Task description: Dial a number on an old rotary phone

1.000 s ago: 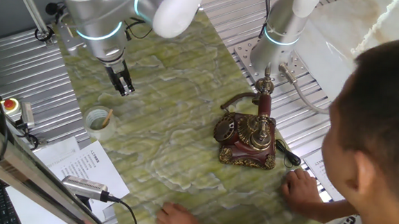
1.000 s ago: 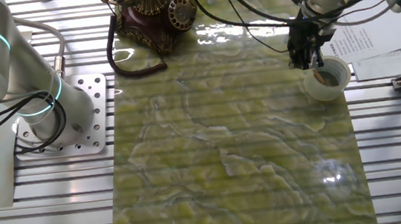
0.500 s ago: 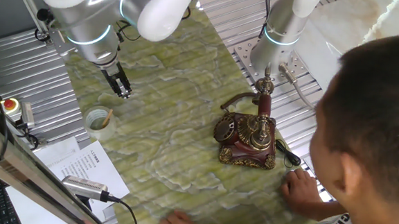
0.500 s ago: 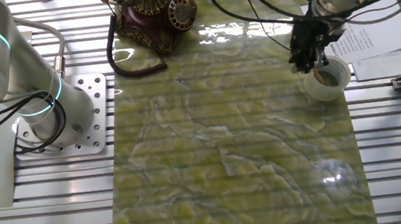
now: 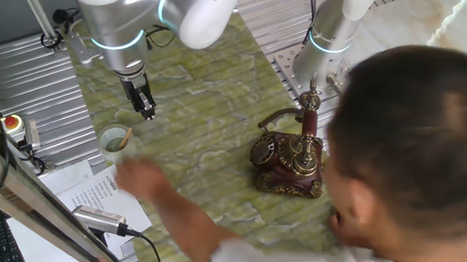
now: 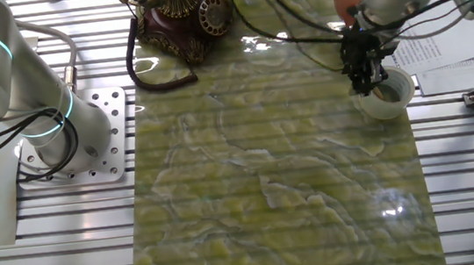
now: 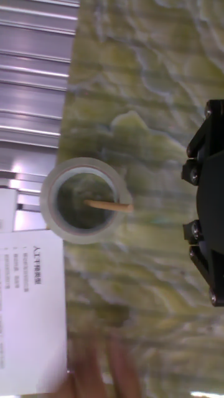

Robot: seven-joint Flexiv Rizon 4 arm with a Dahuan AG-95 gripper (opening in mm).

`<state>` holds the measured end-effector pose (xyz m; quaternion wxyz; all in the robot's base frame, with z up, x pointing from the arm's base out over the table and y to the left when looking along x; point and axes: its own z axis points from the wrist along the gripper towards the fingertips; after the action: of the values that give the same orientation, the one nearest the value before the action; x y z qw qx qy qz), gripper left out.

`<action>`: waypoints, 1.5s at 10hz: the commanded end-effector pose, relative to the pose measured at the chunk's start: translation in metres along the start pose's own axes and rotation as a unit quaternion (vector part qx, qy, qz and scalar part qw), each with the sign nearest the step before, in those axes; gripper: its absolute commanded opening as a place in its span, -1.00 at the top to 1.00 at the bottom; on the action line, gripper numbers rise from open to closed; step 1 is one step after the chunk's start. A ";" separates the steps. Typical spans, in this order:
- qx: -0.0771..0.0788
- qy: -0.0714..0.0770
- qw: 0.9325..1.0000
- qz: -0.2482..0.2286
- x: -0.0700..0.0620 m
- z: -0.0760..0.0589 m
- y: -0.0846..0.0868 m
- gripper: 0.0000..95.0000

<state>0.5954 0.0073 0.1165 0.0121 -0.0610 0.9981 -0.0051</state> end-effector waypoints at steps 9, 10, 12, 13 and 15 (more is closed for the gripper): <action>0.005 0.002 1.000 0.011 -0.017 0.021 -0.002 0.60; 0.006 0.002 1.000 0.010 -0.017 0.022 -0.002 0.60; 0.009 0.002 1.000 0.009 -0.018 0.024 -0.003 0.60; 0.012 0.003 1.000 0.008 -0.019 0.026 -0.003 0.60; 0.020 0.007 1.000 0.001 -0.022 0.032 -0.004 0.60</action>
<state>0.6183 0.0055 0.0833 0.0065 -0.0596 0.9979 -0.0252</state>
